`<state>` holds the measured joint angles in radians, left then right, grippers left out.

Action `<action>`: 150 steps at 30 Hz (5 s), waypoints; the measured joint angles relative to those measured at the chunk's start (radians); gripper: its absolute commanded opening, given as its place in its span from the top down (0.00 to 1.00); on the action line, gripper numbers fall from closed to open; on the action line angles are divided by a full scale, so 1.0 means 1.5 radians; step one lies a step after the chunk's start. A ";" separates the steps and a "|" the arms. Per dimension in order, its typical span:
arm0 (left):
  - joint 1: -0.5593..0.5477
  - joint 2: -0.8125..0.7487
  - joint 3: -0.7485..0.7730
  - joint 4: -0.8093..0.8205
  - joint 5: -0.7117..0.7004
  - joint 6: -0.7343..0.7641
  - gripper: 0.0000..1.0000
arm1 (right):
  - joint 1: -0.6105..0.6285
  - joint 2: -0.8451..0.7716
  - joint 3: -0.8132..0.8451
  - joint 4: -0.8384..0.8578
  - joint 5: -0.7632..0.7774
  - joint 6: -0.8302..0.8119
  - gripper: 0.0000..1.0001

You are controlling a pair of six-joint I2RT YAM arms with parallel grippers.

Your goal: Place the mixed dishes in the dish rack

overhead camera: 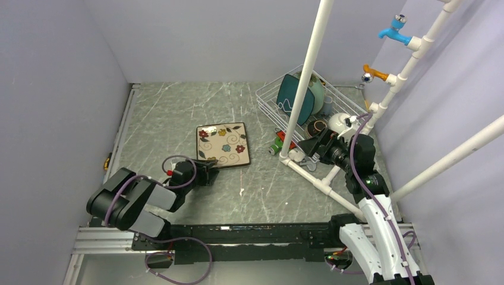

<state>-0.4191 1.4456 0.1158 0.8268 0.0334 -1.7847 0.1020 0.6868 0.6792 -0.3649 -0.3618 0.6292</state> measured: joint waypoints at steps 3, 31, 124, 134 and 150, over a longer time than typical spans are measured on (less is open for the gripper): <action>-0.022 0.033 0.003 0.025 -0.045 -0.045 0.49 | 0.000 0.000 0.000 0.000 -0.004 0.000 0.10; -0.081 0.318 -0.028 0.458 -0.246 -0.123 1.00 | 0.002 -0.010 0.004 -0.011 -0.004 -0.006 0.10; 0.157 -0.719 0.068 -0.444 0.296 0.103 1.00 | 0.392 0.085 0.051 0.142 0.219 0.209 0.01; 0.157 -0.717 0.124 -0.385 0.381 0.099 1.00 | 0.389 0.122 0.051 0.182 0.148 0.237 0.01; 0.158 -0.698 0.175 -0.365 0.503 0.131 1.00 | 0.389 0.126 0.048 0.329 0.064 0.291 0.66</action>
<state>-0.1818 0.3992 0.3786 0.2794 0.7883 -1.5883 0.6861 0.8753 0.7517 0.1280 -0.2657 1.0660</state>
